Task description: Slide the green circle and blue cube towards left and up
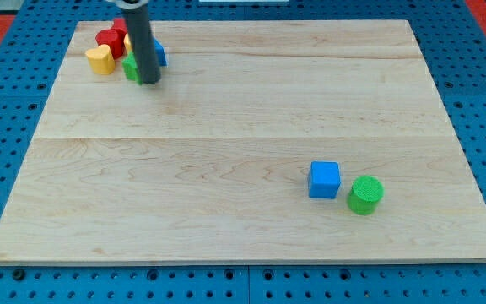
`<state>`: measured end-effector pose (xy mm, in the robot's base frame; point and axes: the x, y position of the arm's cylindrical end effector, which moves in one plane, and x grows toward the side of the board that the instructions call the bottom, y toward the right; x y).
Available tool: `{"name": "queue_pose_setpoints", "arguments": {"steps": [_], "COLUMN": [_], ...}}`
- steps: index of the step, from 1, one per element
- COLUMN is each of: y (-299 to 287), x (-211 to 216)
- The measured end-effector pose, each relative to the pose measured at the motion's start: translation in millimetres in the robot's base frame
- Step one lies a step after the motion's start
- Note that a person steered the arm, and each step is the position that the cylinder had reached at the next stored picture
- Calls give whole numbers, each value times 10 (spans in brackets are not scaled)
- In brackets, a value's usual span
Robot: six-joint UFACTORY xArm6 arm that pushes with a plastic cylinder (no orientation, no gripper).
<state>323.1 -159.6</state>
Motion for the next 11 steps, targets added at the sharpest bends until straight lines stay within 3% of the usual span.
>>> {"name": "queue_pose_setpoints", "arguments": {"steps": [1, 2, 3, 5, 6, 8, 11], "y": [-167, 237, 1103, 3682, 4542, 4593, 3523], "x": [-76, 424, 599, 741, 1188, 2394, 2367]}}
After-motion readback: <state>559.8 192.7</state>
